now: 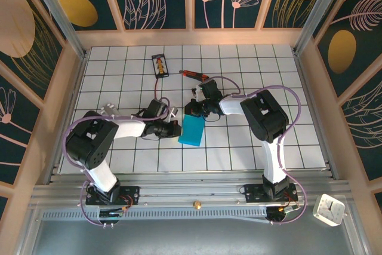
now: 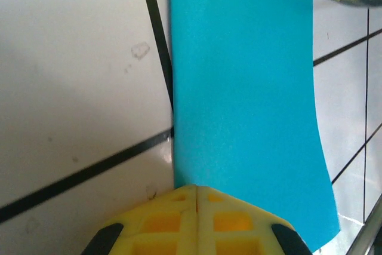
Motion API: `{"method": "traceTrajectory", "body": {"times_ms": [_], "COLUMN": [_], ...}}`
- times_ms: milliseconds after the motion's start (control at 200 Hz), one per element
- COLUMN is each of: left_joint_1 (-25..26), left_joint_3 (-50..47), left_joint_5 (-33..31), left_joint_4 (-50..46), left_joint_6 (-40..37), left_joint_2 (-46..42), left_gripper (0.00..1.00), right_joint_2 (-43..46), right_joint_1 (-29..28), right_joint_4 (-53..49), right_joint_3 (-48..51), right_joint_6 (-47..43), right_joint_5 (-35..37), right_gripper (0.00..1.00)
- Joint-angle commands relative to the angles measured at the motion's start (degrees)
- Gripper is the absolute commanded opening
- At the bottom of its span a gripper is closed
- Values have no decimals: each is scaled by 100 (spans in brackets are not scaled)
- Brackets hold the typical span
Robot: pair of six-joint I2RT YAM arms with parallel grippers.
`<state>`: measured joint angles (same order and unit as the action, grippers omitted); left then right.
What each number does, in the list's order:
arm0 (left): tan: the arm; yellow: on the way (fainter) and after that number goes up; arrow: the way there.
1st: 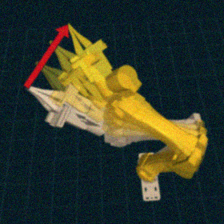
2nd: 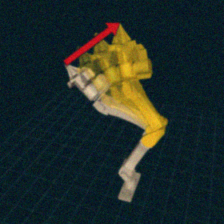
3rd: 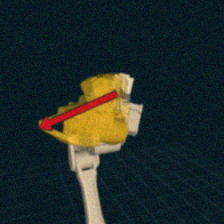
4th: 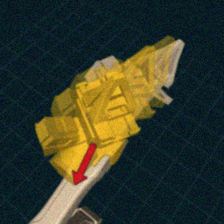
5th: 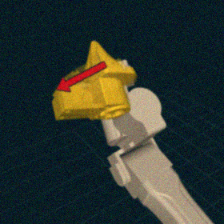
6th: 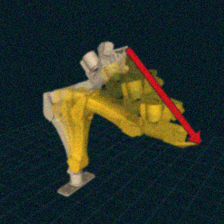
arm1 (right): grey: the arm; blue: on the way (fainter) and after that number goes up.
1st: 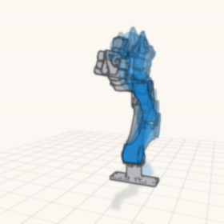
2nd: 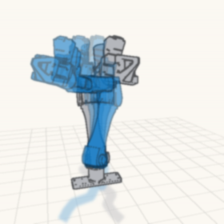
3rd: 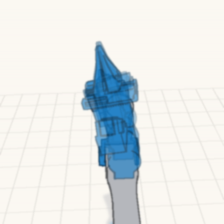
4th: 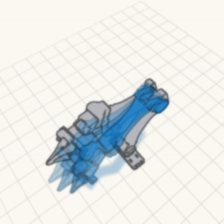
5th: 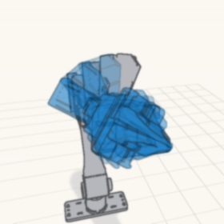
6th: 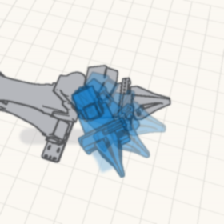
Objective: Fold a paper plane with a square sheet of paper (pick it up from the middle)
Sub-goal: First fold in half a square sheet of paper at the center of the table.
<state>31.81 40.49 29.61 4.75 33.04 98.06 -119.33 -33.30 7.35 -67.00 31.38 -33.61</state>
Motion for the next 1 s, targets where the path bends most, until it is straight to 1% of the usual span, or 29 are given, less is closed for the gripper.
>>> {"method": "traceTrajectory", "body": {"times_ms": [0,390,831,921,996], "left_joint_1": [140,410,557,555,559], "left_joint_3": [-450,-820,-1223,-1198,-1047], "left_joint_5": [281,333,358,422,550], "left_joint_4": [-979,-943,-1045,-1112,-1007], "left_joint_6": [-46,106,256,222,265], "left_joint_2": [46,-339,-686,-793,-1046], "left_gripper": [0,0,0,0,0], "right_joint_2": [-316,-341,-361,-351,-308], "right_joint_1": [106,110,122,130,146], "right_joint_4": [-538,-530,-551,-534,-478], "right_joint_3": [126,109,78,78,69], "right_joint_6": [-246,-246,-279,-320,-392], "right_joint_5": [583,610,603,564,421], "right_gripper": [0,0,0,0,0]}}
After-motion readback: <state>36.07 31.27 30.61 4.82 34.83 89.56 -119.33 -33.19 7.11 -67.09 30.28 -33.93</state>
